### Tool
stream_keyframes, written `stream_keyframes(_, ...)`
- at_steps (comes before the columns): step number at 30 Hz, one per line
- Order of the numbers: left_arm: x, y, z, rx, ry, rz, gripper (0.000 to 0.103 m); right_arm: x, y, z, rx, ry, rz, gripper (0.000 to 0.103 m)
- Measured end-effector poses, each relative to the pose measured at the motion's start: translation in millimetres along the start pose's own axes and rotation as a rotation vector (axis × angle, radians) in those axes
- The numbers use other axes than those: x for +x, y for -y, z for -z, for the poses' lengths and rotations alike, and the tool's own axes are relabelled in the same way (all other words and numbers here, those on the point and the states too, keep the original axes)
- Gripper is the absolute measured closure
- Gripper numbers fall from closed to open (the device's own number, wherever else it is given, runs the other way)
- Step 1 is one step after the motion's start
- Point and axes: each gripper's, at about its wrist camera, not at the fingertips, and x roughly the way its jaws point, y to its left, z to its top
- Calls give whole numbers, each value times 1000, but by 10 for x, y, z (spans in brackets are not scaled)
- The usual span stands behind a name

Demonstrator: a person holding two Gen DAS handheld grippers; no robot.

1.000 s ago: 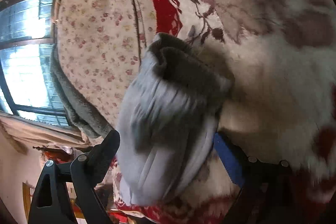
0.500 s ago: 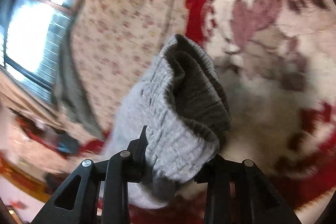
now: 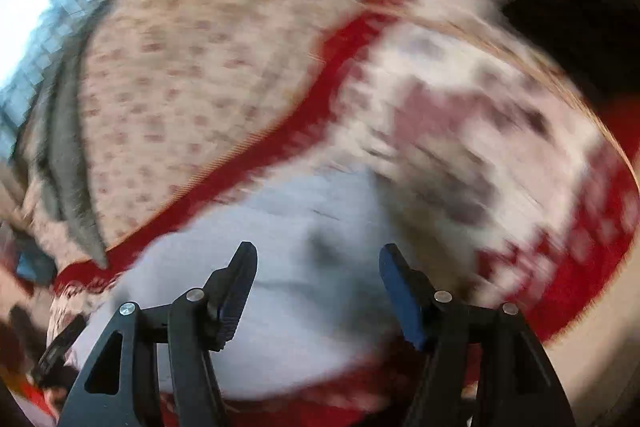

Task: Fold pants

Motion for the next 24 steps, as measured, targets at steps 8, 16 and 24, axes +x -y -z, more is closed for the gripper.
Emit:
stream_keyframes(8, 941, 173, -11, -20, -173, -14, 13, 1209, -825, 247, -291, -185, 73, 34)
stream_keyframes(16, 892, 91, 137, -24, -125, 4, 12, 1350, -665, 512, -372, -191, 159, 34)
stream_keyframes(24, -69, -747, 261, -105, -11, -140, 12, 1137, -1478, 532, -355, -195, -92, 27)
